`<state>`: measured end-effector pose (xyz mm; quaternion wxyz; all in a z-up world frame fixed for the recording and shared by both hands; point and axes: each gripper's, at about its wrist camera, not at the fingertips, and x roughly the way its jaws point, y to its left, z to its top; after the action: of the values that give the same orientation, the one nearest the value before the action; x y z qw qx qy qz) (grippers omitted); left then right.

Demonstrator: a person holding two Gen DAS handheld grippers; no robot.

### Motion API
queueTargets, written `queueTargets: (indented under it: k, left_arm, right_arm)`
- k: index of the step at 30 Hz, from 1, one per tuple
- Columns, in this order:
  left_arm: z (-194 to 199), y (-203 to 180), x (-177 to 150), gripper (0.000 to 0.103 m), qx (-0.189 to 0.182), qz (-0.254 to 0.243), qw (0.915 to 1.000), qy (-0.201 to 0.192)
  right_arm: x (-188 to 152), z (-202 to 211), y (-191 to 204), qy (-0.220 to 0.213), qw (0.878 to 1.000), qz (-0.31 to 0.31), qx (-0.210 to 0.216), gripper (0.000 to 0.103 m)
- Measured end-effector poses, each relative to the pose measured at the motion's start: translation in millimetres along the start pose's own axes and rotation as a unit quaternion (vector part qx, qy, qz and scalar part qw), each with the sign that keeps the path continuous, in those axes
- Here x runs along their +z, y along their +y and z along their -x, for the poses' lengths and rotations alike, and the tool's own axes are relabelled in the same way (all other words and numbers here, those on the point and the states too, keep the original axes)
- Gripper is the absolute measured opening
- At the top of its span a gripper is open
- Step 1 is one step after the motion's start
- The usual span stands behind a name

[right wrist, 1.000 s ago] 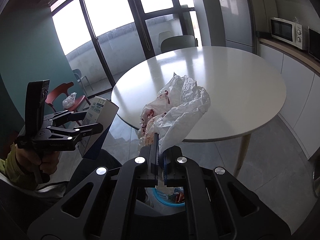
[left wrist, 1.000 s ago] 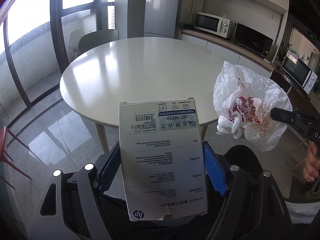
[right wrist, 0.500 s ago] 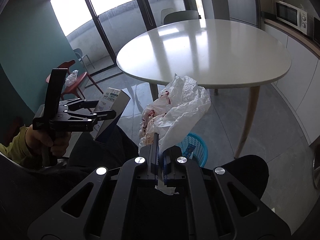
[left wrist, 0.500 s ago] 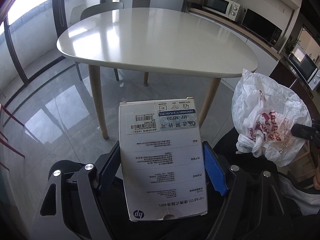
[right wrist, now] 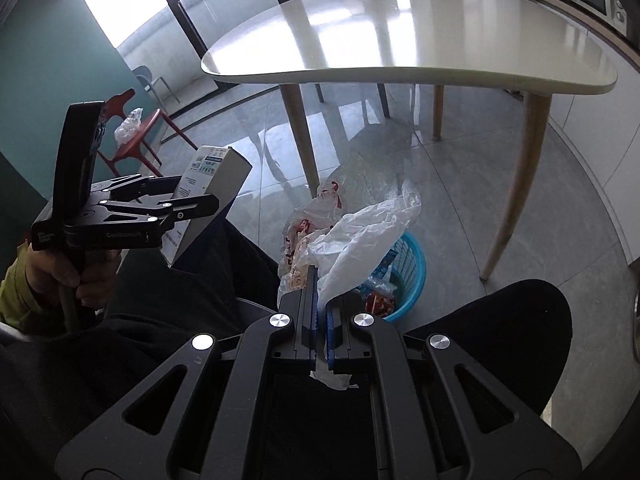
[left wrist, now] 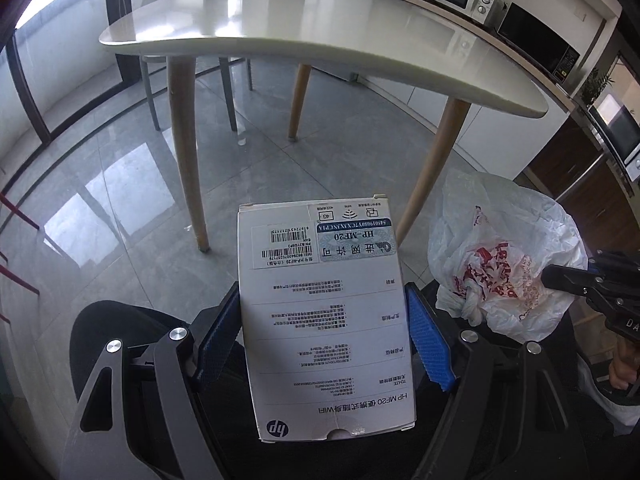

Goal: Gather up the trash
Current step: 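Carry the HP box and plastic bag down over the blue wastebasket with both tools, then open both tools to drop the HP box and plastic bag into the wastebasket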

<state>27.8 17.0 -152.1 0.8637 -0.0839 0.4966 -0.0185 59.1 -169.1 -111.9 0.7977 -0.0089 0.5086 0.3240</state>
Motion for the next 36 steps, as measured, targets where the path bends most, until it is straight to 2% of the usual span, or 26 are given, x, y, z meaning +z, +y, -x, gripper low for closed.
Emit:
queueTargets:
  k: [18,22,36]
  left_arm:
    - [-77,30,8,0.077,0.005,0.047,0.9966,0.068]
    - [-94,34,9,0.077,0.005,0.057,0.9951,0.081]
    - [-179,33,20,0.077,-0.007,0.069,0.9875,0.141]
  right_arm:
    - [13,-102,-32,0.081,0.995,-0.055,0.003,0.003]
    - [16,-124,-42,0.097,0.992,-0.081,0.023,0.003]
    - [27,-213,-80,0.159,0.975,-0.152,0.015,0.003]
